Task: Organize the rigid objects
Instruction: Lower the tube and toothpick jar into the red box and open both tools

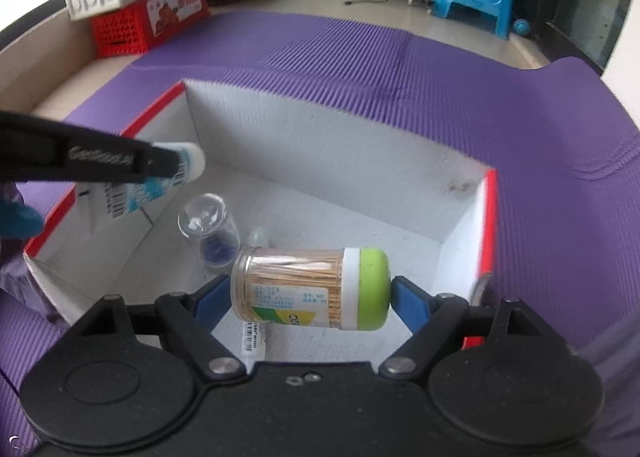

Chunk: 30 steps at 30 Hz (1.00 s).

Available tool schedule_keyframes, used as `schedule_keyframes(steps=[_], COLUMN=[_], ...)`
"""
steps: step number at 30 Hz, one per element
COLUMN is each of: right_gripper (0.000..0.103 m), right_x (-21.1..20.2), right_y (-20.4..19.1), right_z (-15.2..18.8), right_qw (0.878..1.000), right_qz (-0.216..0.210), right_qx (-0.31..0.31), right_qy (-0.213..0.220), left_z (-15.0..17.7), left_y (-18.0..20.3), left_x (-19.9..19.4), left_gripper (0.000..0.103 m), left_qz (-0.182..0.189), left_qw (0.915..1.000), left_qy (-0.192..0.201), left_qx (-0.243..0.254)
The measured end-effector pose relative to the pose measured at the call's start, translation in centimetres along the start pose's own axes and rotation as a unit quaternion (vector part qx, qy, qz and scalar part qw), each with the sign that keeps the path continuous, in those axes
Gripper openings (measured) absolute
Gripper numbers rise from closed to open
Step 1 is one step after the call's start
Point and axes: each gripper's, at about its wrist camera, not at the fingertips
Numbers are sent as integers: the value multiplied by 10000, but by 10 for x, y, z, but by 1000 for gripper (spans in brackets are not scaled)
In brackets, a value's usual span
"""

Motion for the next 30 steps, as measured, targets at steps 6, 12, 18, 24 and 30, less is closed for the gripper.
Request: schedule_keyframes(steps=[6, 12, 18, 24, 30], right_gripper=[85, 85, 85, 87, 87], right_x=[22, 23, 20, 15, 3], right_y=[-7, -1, 4, 3, 3], right_z=[4, 3, 5, 4, 8], right_qw=[9992, 9990, 9989, 9991, 9994], right_qz=[26, -152, -200, -227, -253], right_qx=[-217, -3, 27, 9, 114], right_qy=[-343, -414, -419, -347, -203], left_z=[2, 5, 12, 13, 16], left_y=[4, 15, 26, 21, 16], left_x=[22, 27, 30, 30, 20], left_gripper=[27, 27, 28, 28, 28], left_qz=[-95, -321, -444, -305, -241], left_qw=[9994, 9979, 9954, 9963, 9968], left_qy=[-318, -343, -549, -666, -709], left_qx=[73, 440, 647, 458, 287])
Point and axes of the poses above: each gripper's, at about its wrist camera, not at the fingertips, and x roughly the way its jaws point, y to its right, z to its underside, and after that the axes turned 9 degrees about -z, right-handed
